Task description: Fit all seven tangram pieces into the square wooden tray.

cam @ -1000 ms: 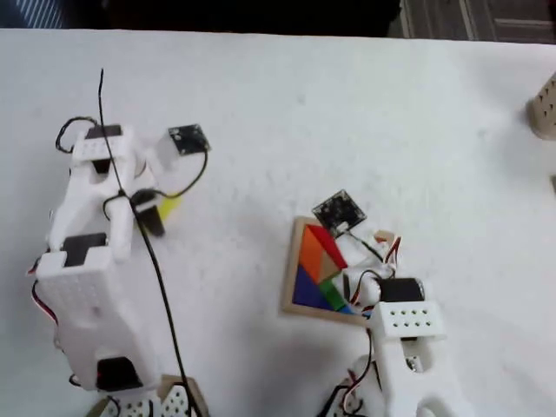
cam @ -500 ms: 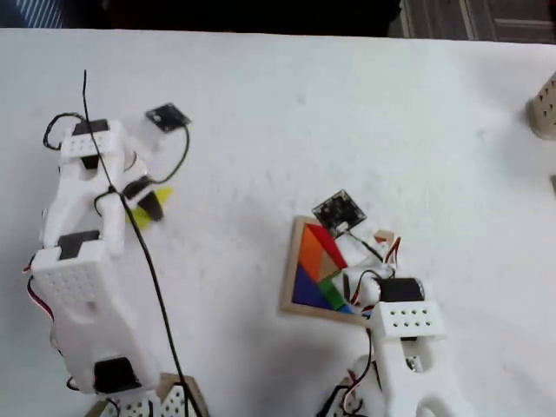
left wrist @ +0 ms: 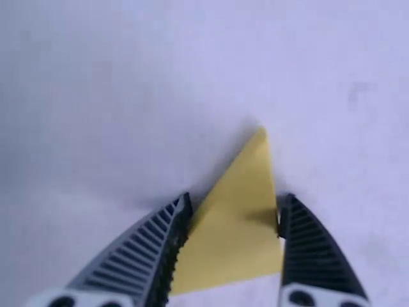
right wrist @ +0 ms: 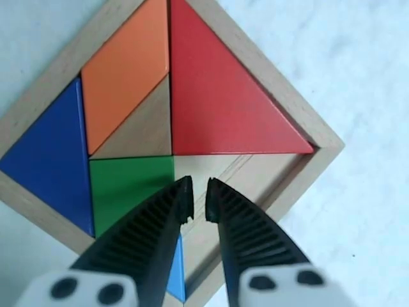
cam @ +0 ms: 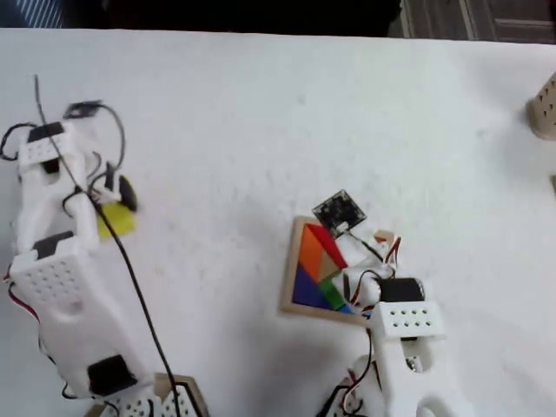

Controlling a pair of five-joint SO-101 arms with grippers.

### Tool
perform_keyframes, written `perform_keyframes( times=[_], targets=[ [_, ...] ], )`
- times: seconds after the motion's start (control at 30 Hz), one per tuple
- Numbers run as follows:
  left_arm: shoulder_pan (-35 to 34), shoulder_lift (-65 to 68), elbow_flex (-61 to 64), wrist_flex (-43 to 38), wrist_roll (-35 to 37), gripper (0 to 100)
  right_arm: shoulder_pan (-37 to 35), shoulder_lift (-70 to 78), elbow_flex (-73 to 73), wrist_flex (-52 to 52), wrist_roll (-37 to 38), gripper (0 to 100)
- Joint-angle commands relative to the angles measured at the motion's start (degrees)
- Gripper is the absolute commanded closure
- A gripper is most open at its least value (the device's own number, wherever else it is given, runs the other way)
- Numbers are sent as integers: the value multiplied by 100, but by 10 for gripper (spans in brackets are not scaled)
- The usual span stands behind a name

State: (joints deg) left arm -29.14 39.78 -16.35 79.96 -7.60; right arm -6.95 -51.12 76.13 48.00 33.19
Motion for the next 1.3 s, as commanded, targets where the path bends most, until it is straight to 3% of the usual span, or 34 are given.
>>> perform_keyframes(
  times=[0.0,0.17,0.3,0.5,0.6,0.77,1.1,1.27],
  targets=[
    [-655,4,-35,501,1319,790,-4,-145,-26,-84,53,954],
    [-954,-48,-255,800,2435,790,-13,-145,-26,-84,53,954],
    [-1130,-242,-914,1196,2681,789,-22,-145,-26,-84,53,953],
    [-1103,-1165,-1143,1468,1793,785,-31,-145,-26,-84,53,952],
    [-1059,-1613,-782,1415,1301,781,-31,-145,-26,-84,53,951],
    [-831,-2167,255,1178,378,688,-40,-145,-18,-75,229,952],
    [-268,-3873,2716,-202,299,668,-224,-101,35,-75,281,954],
    [-286,-3846,3569,-1055,299,666,-259,-145,97,-84,290,954]
  ],
)
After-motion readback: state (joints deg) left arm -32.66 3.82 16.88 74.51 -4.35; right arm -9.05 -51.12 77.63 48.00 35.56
